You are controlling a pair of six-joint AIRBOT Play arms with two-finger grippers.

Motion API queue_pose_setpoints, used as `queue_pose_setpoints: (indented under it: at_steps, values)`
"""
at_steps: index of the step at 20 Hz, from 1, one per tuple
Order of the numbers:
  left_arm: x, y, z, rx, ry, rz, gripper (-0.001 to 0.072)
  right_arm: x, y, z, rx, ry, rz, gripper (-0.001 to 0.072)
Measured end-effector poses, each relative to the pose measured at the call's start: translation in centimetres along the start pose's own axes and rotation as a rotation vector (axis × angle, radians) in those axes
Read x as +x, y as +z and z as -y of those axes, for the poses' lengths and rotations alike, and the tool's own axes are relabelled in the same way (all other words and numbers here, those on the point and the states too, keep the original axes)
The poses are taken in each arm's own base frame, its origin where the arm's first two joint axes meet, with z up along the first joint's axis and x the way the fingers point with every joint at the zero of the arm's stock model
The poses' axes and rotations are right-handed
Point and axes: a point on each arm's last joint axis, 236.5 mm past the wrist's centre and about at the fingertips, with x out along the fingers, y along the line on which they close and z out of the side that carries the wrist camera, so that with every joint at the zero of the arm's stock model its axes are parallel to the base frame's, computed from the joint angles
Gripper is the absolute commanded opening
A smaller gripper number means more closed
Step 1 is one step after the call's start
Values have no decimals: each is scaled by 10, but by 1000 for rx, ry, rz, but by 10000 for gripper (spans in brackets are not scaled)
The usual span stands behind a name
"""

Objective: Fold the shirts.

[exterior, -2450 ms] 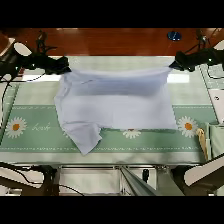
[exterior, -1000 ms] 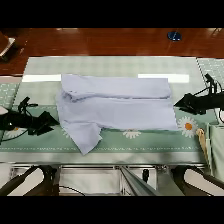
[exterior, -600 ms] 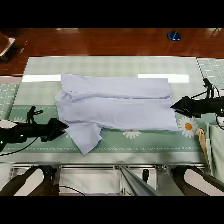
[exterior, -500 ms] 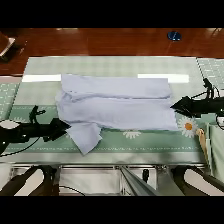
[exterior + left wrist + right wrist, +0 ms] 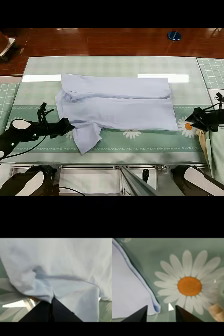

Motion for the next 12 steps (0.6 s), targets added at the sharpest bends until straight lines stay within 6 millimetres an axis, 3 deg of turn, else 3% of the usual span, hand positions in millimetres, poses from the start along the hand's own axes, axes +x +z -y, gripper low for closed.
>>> queue_pose_setpoints:
  at_steps: [5, 12]
  values:
    - [1, 0, 2, 1, -5, 3, 29, 18, -38, -4, 58, 66, -121, 422]
    - [1, 1, 3, 1, -6, 6, 29, 37, -46, -10, 106, 130, -182, 421]
